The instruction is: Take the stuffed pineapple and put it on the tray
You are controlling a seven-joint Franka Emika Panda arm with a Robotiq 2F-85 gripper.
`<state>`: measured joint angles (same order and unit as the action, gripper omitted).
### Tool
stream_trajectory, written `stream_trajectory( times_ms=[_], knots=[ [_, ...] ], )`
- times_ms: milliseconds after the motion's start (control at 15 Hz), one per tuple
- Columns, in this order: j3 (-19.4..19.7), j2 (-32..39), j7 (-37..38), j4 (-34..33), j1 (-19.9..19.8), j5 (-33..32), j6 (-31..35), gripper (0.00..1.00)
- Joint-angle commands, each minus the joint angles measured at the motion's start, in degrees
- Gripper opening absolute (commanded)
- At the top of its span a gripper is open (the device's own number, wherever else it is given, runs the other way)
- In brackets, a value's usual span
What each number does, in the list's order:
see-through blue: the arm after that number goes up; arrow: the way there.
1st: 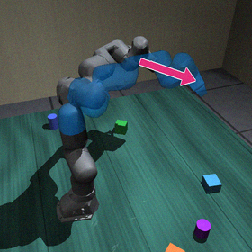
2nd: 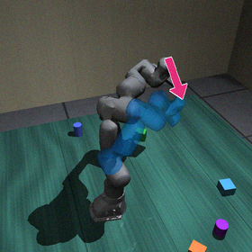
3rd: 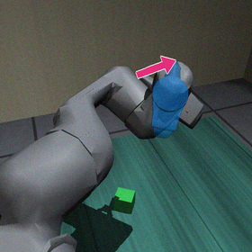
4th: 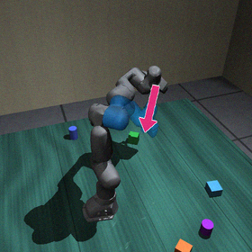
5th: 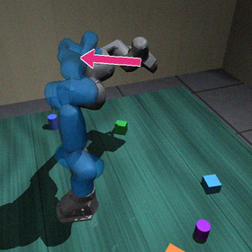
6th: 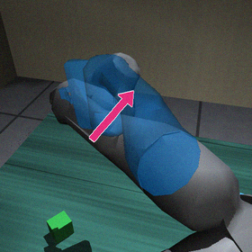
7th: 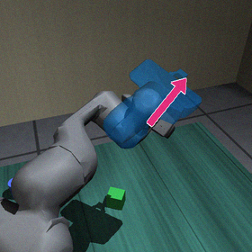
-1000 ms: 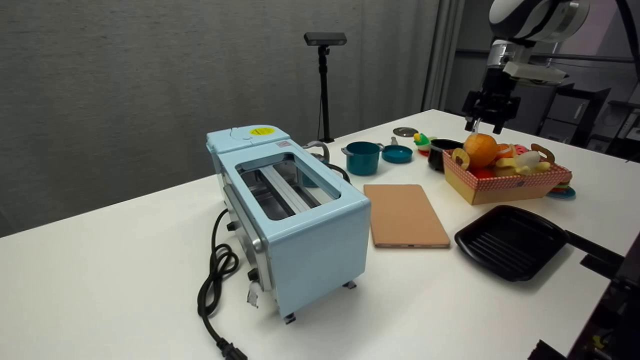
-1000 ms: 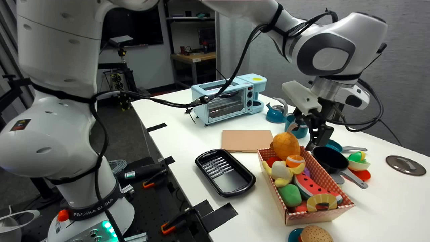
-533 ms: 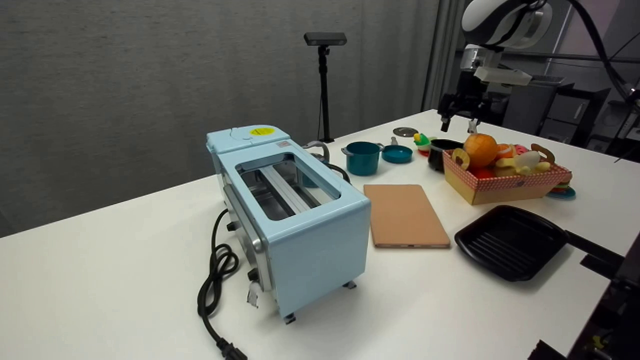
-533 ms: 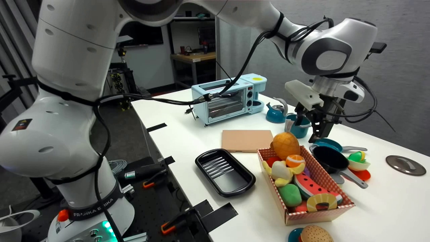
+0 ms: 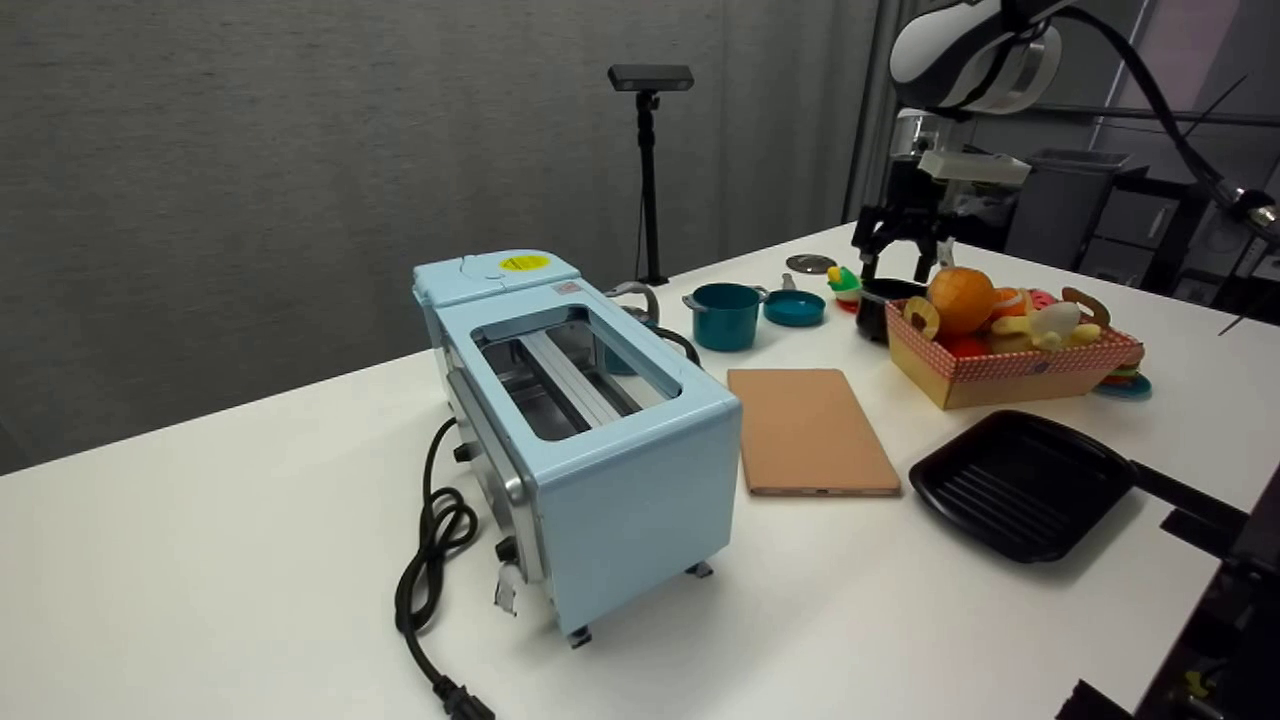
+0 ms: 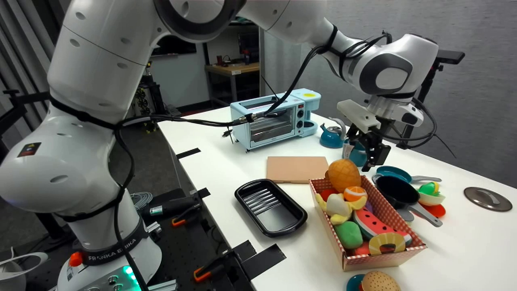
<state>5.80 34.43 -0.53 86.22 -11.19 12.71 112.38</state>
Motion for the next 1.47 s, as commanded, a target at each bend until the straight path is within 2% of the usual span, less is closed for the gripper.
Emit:
stream_trajectory(
  times_ms=[0, 400, 867, 1133, 1400],
  knots=[
    [0.19, -3.20, 0.84, 4.29, -0.50, -0.44, 0.63, 1.00],
    [1.52, -13.19, -0.64, 19.81, -0.60, -0.77, 5.50, 1.00],
    [2.70, -25.55, -3.04, 39.04, -0.40, -0.39, 14.23, 1.00],
    [2.92, -30.02, -3.65, 46.23, -0.13, -0.66, 17.69, 1.00],
    [3.09, -32.51, -3.43, 49.78, -0.07, -0.65, 18.85, 1.00]
  ],
)
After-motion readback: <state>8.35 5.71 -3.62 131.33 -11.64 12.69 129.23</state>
